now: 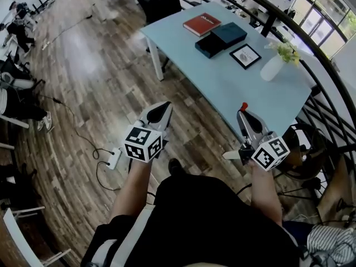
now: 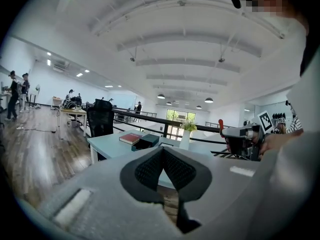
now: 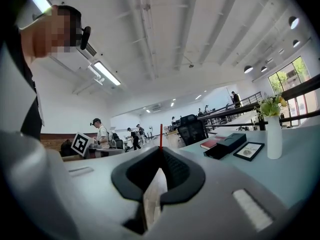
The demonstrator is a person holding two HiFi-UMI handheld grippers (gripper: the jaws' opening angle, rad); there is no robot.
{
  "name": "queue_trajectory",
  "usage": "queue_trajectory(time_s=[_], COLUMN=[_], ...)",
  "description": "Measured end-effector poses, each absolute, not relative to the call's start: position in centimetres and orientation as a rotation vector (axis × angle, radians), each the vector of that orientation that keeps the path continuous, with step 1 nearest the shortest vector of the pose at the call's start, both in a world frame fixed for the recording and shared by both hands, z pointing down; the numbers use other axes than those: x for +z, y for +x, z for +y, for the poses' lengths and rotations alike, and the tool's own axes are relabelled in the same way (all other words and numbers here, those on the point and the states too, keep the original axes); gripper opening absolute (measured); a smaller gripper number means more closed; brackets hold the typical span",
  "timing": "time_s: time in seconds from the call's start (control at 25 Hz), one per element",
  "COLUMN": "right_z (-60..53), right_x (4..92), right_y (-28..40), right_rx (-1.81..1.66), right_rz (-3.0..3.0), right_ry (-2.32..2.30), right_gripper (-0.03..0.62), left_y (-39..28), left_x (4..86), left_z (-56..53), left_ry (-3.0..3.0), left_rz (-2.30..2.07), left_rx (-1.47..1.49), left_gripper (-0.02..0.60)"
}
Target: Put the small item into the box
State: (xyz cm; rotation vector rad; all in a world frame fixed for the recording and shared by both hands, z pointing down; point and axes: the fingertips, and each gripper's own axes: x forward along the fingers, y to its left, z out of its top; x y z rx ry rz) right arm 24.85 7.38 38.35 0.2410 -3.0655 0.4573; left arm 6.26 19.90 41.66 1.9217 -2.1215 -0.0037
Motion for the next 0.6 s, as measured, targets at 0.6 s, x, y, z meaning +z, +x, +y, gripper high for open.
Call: queue_trajectory(time_s=[0.6], right_z=[7.1], right_x=[38.7], right_y=[12.2], right_rx=[0.444], right_rz=[-3.043], right_ry=[0.228], right_gripper=[0.014], left_y=[-5.4], left_x=[42.4], left_z=[20.1], left_ry=[1.935], left_rz=[-2.098], left_rx=[-0.025], left_gripper=[0.005])
